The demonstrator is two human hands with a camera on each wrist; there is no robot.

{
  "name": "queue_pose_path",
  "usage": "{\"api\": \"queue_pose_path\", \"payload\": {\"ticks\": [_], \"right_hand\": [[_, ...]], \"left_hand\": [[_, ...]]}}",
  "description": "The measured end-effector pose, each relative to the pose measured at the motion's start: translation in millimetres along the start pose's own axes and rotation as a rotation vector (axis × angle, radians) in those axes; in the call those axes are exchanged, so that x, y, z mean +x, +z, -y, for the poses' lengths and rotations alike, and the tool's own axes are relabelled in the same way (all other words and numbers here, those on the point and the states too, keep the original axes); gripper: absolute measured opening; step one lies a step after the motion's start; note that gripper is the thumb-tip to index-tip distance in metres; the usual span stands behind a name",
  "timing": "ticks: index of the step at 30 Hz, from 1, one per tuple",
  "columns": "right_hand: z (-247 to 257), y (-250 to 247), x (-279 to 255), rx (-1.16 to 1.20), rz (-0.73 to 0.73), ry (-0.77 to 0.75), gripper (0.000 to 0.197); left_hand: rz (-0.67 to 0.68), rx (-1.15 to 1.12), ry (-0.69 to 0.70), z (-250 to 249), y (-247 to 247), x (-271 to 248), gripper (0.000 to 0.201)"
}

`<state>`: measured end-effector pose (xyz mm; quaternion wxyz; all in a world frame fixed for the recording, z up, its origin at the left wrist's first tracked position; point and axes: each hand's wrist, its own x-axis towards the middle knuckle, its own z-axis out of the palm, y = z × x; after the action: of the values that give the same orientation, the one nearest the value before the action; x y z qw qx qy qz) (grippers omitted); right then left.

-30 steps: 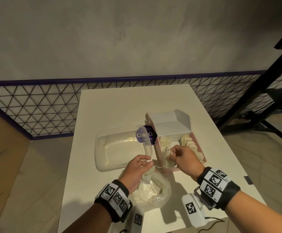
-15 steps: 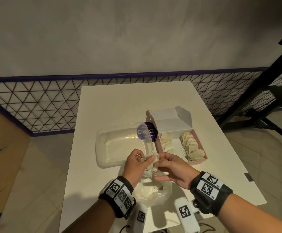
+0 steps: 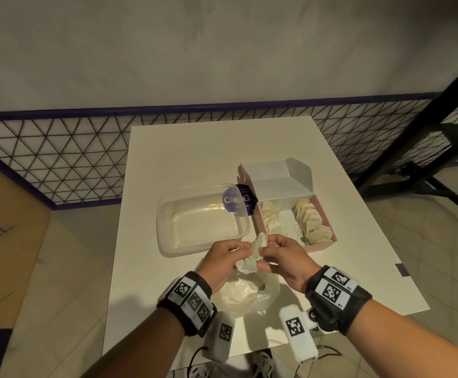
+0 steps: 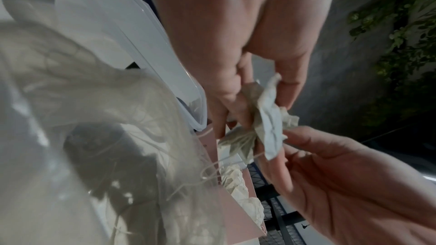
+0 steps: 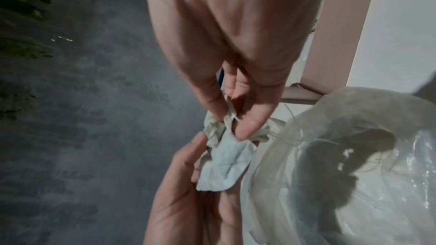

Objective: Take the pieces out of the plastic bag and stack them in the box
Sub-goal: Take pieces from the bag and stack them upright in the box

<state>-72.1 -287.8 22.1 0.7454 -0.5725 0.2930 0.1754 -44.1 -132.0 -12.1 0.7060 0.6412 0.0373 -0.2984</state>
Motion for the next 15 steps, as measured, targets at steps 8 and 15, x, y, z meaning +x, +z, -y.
{"api": "queue_pose_path", "payload": {"ticks": [8,15], "right_hand": [[-12,-4,-2,-0.097,0.016,-0.091,0.031],[-7,-14,-9,-0.253,-0.036,-0.21,0.023]], "left_hand": [[0.048,0.143,-0.017,4,-14,-5,0.019],[-0.094,0.32,0.153,-16,-35,-7,0.035]]}}
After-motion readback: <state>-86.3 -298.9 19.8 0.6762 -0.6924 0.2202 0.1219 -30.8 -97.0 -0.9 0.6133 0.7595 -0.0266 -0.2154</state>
